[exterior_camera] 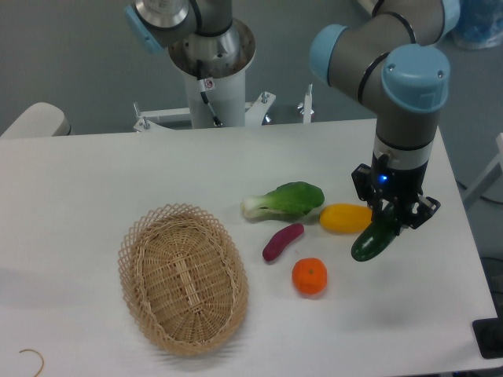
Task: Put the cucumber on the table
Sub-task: 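Carry the held green cucumber down and toward the table edge beside the orange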
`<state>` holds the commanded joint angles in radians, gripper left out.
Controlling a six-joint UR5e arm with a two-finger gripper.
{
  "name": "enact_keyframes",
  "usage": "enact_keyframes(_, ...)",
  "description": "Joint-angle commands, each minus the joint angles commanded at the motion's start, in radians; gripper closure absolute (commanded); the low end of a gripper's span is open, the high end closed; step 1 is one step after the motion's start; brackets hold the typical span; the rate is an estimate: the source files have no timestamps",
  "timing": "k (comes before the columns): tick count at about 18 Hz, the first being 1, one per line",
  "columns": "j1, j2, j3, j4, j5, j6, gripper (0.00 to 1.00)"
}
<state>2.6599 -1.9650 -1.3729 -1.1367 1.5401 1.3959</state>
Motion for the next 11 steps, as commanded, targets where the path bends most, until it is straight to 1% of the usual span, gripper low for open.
enact_keyframes(2,-0.003,-0.002,-0.009,0.005,-0.003,-0.006,0.81)
enact_keyframes(5,-0.012,-0.008,0.003,0.005,-0.002,-0.054,0.81)
enact_keyframes(8,-0.014,-0.014,0.003,0.006,-0.002,-0.057,0.81)
enact_keyframes(11,-0.025,-0.025,0.017,0.006,-0.002,-0.083,0.81)
